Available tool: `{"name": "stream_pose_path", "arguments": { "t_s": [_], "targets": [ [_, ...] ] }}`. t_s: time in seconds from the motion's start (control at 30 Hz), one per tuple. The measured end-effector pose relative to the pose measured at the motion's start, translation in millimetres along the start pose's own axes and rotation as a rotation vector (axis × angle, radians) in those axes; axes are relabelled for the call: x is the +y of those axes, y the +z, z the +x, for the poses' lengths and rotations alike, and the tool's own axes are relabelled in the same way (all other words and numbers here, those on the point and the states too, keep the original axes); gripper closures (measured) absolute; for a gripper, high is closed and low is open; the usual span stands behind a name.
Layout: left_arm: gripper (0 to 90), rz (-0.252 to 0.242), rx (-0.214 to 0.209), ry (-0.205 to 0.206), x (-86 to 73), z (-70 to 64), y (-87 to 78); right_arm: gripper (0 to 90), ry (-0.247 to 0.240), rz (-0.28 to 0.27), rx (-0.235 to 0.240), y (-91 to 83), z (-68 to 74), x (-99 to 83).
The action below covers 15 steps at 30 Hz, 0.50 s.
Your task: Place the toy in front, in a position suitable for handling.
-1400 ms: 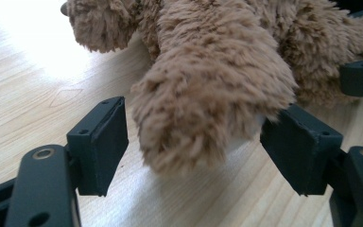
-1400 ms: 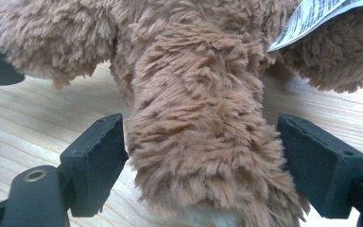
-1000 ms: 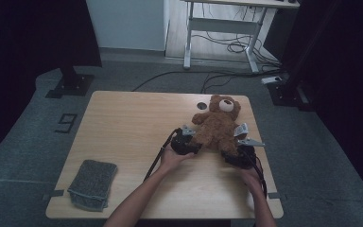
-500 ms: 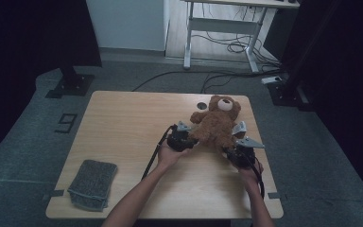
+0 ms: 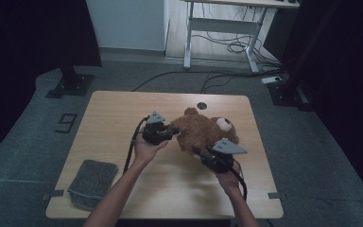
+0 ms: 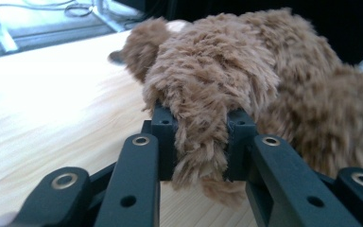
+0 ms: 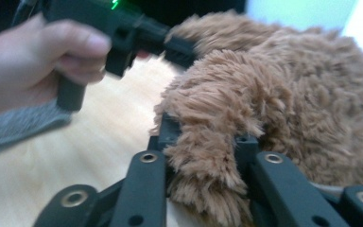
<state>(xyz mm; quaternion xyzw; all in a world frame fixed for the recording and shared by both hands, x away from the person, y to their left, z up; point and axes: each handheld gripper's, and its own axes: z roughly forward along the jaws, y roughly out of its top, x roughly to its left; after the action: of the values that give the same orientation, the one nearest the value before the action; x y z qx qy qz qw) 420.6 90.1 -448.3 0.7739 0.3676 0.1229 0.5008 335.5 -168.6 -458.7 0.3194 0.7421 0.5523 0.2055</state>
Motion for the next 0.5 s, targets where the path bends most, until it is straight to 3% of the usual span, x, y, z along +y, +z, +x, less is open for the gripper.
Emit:
{"name": "stream_pose_path", "arguments": {
  "t_s": [0.1,0.17,0.2,0.3,0.33,0.43,0.47,0.5],
  "targets": [
    [71.6,0.030,0.016,-0.016,-9.6,11.7,-0.9,58.8,-0.008,0.056,0.032,18.8,7.4,-7.7],
    [71.6,0.049,0.016,-0.026,-16.2,18.7,0.4,43.1,0.008,0.065,0.060,23.5,7.2,-11.7],
    [71.5,0.061,0.012,-0.026,-19.1,21.2,1.5,32.4,0.008,0.061,0.047,20.5,5.3,-12.1],
    [71.4,0.079,0.025,-0.006,-26.4,23.1,5.1,29.4,0.021,0.035,0.028,10.4,-2.6,-11.2],
    [71.4,0.072,0.015,-0.023,-27.7,24.3,5.1,28.3,0.035,0.021,0.020,4.1,-9.0,-10.4],
    [71.4,0.071,0.011,-0.027,-28.4,25.4,5.0,27.9,0.059,0.017,-0.086,-12.6,-34.1,-9.8],
    [71.4,0.073,0.011,-0.026,-28.4,24.9,4.6,27.2,0.094,0.041,-0.149,-18.1,-55.3,-13.3],
    [71.4,0.074,0.012,-0.023,-28.3,24.4,4.2,26.5,0.106,0.059,-0.180,-19.4,-65.3,-15.8]
  ]
}}
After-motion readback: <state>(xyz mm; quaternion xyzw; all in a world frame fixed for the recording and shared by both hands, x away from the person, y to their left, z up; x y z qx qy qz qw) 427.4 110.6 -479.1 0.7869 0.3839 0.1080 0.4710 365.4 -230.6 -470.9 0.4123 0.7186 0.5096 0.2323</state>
